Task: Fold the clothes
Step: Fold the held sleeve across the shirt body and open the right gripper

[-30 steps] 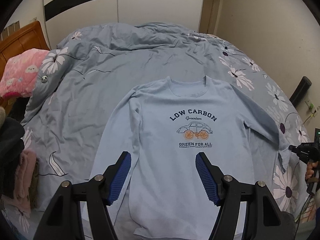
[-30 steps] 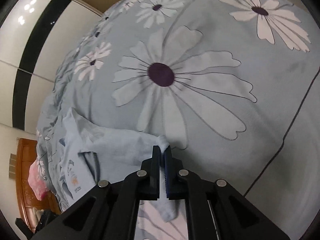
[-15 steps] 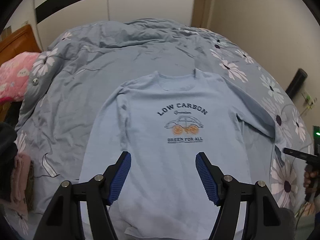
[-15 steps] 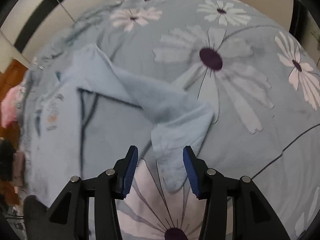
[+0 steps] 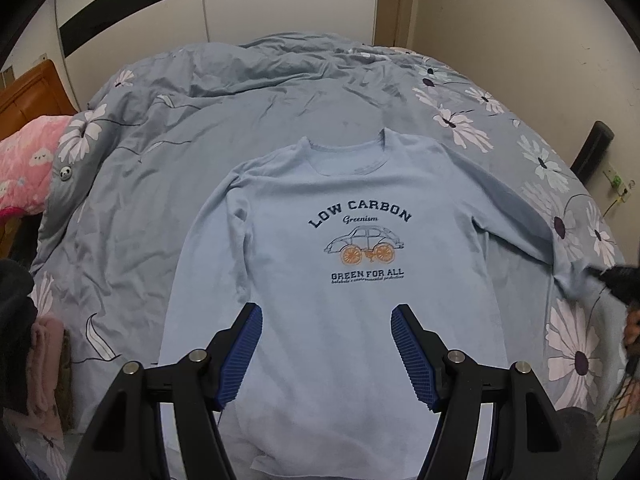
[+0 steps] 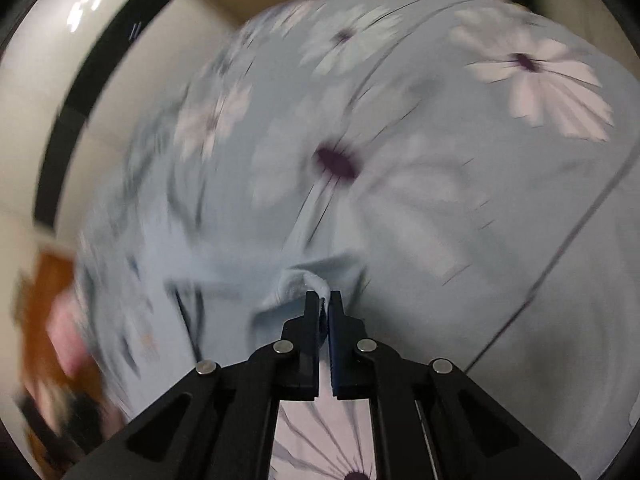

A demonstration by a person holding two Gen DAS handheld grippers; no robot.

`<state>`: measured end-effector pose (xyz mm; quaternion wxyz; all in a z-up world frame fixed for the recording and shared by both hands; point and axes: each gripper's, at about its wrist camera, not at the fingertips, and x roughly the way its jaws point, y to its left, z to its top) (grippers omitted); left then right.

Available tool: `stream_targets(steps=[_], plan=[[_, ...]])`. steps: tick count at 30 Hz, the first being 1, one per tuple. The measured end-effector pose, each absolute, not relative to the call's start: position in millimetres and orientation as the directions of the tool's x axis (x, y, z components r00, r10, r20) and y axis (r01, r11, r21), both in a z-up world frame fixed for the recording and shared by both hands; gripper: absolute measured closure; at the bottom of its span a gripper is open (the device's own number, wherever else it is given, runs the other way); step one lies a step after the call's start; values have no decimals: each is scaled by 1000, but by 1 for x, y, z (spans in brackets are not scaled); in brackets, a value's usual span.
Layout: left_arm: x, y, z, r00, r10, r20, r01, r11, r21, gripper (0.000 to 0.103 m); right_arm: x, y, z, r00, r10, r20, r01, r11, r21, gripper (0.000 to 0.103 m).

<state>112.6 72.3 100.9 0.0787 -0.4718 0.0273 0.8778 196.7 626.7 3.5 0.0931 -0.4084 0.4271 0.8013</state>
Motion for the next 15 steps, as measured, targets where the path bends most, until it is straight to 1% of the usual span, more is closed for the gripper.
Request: stream_targets(steps=[2, 5, 7, 11, 14, 15], plan=[[112, 69, 98, -537, 107, -837, -155, -988, -26, 32, 207, 657, 2, -677, -164, -718, -557, -524, 645, 100], [111, 65, 94, -529, 92, -844, -141, -990, -20, 32, 214, 685, -7, -667, -119, -735, -633, -429, 644, 99], [109, 63, 93, -526, 83, -846, -133, -991, -15, 32, 219, 695, -15, -654, -102, -750, -668, -387, 635, 97], [106, 62, 91, -523, 73, -849, -120, -993, -12, 32, 227, 696, -11, -651, -86, -754, -658, -432, 617, 97], [104, 64, 88, -519, 72, -852, -113, -994, -15, 32, 227, 688, -4, -672, -100, -734, -613, -481, 627, 96], [104, 65, 88, -518, 77, -852, -115, -993, -20, 32, 229, 686, -1, -691, -100, -716, -591, -491, 640, 92]])
